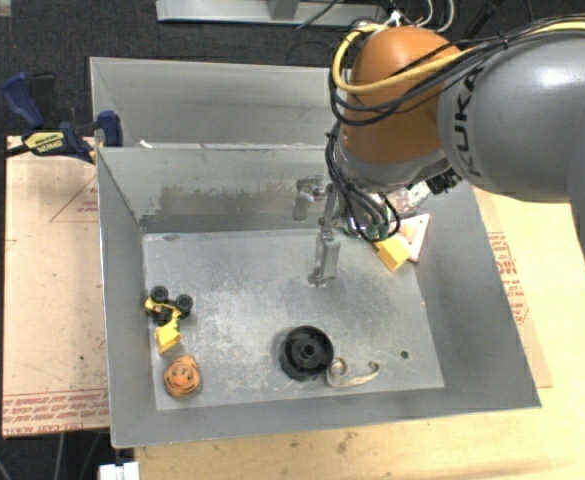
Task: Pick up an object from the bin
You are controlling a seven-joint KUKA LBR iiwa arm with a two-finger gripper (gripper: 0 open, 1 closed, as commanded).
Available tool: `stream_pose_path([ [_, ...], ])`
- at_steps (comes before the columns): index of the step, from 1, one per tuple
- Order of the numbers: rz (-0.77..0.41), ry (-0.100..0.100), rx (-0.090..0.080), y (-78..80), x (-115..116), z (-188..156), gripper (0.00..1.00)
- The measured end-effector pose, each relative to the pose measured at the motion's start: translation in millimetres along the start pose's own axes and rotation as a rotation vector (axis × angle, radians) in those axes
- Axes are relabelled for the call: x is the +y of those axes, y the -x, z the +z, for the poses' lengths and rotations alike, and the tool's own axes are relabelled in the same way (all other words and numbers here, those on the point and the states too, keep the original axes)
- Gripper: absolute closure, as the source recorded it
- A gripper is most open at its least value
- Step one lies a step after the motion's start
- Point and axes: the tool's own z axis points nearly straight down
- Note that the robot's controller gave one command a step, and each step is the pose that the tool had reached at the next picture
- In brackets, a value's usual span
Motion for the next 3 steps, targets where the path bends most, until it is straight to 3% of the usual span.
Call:
stream_pose_path([
  [1, 0.001, 0.0, -0.007, 1.2, -0.2, -5.0, 0.0],
  [2, -0.03, 0.0, -0.014, -24.7, -6.5, 43.0, 0.0],
  [3, -0.06, 0.001, -0.003, -32.0, -12.0, 62.6, 0.0],
])
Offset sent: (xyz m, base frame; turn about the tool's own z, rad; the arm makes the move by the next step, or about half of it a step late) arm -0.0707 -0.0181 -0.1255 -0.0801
